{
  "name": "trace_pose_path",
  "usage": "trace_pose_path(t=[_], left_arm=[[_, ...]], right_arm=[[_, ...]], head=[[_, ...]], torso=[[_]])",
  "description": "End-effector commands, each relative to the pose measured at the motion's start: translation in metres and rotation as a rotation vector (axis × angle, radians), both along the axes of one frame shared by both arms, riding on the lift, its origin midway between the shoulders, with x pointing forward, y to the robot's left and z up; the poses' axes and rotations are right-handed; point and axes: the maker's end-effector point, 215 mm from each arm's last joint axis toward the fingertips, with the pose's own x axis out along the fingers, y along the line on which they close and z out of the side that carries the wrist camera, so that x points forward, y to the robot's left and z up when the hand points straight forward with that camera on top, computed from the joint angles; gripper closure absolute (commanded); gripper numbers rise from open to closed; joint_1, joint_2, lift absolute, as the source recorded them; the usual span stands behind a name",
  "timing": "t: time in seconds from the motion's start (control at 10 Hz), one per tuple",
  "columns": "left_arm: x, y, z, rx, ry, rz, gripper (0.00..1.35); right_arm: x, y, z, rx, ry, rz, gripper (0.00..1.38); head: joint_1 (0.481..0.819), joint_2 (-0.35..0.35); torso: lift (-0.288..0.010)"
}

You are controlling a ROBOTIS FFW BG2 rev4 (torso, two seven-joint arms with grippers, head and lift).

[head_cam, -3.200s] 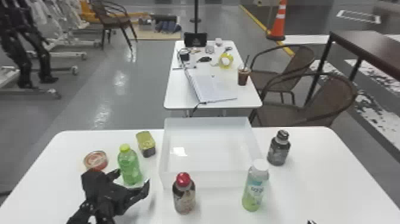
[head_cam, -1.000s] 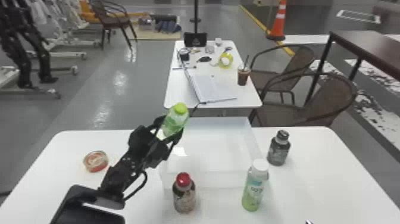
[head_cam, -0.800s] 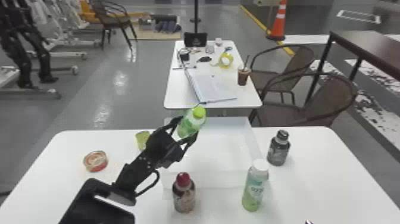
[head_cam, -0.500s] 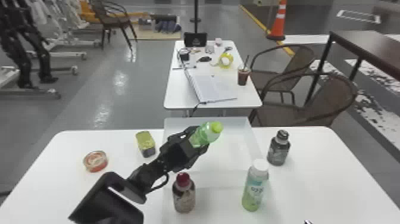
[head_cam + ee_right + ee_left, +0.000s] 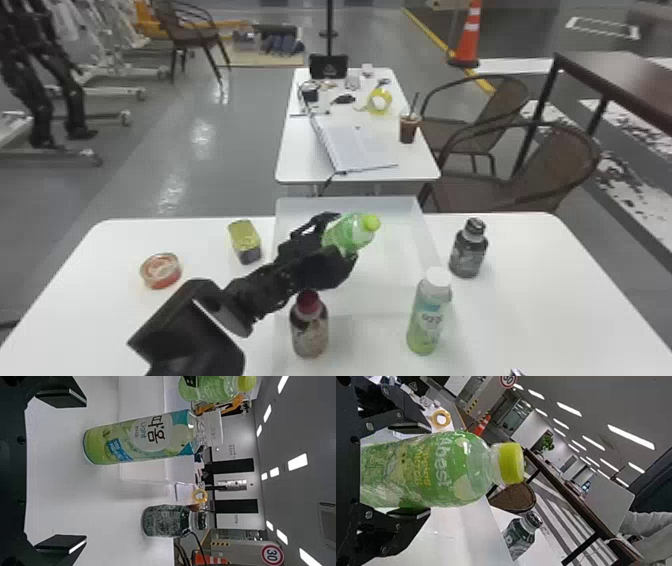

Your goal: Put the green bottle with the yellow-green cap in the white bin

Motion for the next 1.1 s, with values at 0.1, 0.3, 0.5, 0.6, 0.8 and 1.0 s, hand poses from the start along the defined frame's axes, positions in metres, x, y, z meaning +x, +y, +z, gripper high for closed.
trace_pose_path(t=[0.1,0.3,0.5,0.6,0.8,1.0], left_arm=[[0.000,0.004,0.001,-0.009,-0.001,0.007,0.11],[0.002,0.019,0.009,-0.032,-0.017,0.032,0.11],[0.001,0.054,0.027,-0.081,-0.044,0.098,0.12],[-0.003,0.072,0.034,-0.107,-0.055,0.131,0.12],[-0.020,0.111,0.034,-0.154,-0.047,0.201,0.12],[-0.049,0.158,0.021,-0.252,-0.014,0.315,0.12]], right_arm=[[0.000,0.000,0.000,0.000,0.000,0.001,0.09],[0.000,-0.001,0.000,0.000,0.000,0.002,0.09],[0.000,-0.001,0.000,0.000,0.000,0.002,0.09],[0.000,-0.001,0.000,0.000,0.000,0.002,0.09],[0.000,-0.001,0.000,-0.001,0.000,0.002,0.09],[-0.001,0.001,-0.001,-0.002,0.003,0.006,0.09]], head=[[0.549,0.000],[0.549,0.000],[0.549,0.000],[0.549,0.000],[0.549,0.000],[0.549,0.000]], torso=[[-0.100],[-0.100],[-0.100],[-0.100],[-0.100],[-0.100]])
